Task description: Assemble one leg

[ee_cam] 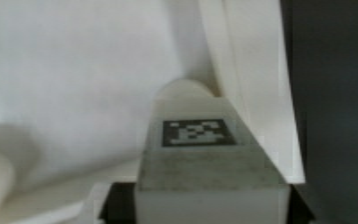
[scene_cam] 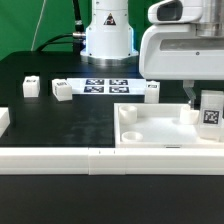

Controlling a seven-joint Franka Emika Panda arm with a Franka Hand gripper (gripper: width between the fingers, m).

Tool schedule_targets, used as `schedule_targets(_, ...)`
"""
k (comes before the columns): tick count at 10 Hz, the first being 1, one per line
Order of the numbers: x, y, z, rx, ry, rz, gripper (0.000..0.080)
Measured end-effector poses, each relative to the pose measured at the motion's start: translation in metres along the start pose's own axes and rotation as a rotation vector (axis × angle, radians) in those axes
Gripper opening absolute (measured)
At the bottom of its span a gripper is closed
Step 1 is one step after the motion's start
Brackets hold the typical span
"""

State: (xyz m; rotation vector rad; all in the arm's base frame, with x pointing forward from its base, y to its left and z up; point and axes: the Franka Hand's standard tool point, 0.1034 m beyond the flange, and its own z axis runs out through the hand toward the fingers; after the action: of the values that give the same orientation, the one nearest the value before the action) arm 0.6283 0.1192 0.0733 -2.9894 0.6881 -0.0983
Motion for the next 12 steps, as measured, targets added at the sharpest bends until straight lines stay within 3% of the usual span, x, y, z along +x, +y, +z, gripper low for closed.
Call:
schedule_targets(9,-0.0011,-0.0010,0.0014,0.029,-0.020,0.981,0.0294)
schedule_targets(12,-0.0013,-0.0015,0.0021,0.037,-0.036,1.149,0.0296)
